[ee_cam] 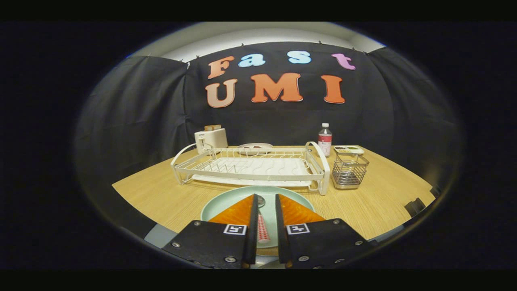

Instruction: Take the plate from the dish rack, then take the spoon from the basket and place it into the plate.

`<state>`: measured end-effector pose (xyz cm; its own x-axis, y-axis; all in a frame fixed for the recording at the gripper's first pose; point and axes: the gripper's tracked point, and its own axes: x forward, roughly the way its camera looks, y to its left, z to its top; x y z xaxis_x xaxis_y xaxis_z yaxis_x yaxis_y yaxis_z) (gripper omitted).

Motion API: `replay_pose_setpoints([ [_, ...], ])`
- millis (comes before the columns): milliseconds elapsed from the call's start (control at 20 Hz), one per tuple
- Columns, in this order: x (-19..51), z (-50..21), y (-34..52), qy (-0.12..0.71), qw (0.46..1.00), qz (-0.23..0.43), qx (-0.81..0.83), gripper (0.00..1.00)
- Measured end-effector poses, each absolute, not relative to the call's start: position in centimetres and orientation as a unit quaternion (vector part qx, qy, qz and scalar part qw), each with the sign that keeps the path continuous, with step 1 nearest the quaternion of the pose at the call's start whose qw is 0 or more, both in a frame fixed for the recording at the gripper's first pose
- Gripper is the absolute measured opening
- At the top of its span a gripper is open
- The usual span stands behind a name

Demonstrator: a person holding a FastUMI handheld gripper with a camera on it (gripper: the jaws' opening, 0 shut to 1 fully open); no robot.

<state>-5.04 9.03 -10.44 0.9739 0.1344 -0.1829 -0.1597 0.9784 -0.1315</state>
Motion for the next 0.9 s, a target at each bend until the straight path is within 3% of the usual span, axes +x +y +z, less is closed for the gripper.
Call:
replay_pose_setpoints([
  [100, -4.7, -9.8, 8.4, 0.081, 0.992, 0.067, -0.076, 0.34],
  [150, -4.4, -9.5, 8.2, 0.080, 0.992, 0.064, -0.079, 0.48],
  [400, -3.5, -8.4, 6.1, 0.073, 0.993, 0.042, -0.085, 0.82],
  [450, -3.3, -7.9, 5.5, 0.069, 0.993, 0.035, -0.084, 0.93],
  [550, -3.0, -7.0, 4.2, 0.064, 0.994, 0.021, -0.081, 0.98],
  [900, -2.4, -2.6, -1.6, 0.034, 0.995, -0.037, -0.082, 0.98],
])
